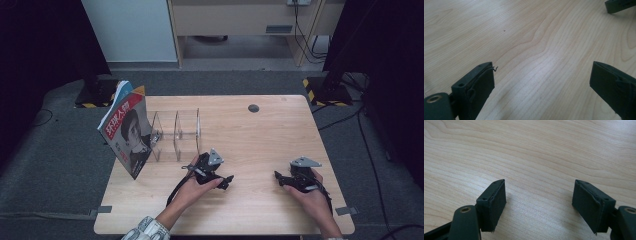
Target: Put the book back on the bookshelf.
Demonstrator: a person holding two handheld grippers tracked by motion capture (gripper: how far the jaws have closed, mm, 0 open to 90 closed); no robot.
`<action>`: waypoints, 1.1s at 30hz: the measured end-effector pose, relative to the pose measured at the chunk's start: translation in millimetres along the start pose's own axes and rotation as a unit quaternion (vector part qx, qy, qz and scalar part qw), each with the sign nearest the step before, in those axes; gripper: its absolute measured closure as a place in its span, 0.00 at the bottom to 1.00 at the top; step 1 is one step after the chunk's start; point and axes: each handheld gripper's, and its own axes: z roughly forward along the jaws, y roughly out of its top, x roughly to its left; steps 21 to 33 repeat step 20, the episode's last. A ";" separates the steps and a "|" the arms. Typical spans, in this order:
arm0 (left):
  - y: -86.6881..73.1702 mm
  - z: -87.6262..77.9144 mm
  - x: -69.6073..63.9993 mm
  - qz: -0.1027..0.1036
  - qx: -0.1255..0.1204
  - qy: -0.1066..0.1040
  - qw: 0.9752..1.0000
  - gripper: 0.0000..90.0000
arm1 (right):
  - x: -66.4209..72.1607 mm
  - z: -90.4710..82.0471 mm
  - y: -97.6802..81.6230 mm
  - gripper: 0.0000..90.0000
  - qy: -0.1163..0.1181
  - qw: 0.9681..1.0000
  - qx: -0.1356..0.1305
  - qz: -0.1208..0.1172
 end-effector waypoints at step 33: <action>-6.5 23.8 -8.7 0.004 0.033 0.000 0.999 0.01 | 0.9 -0.5 -0.4 0.29 0.000 1.000 0.002 0.001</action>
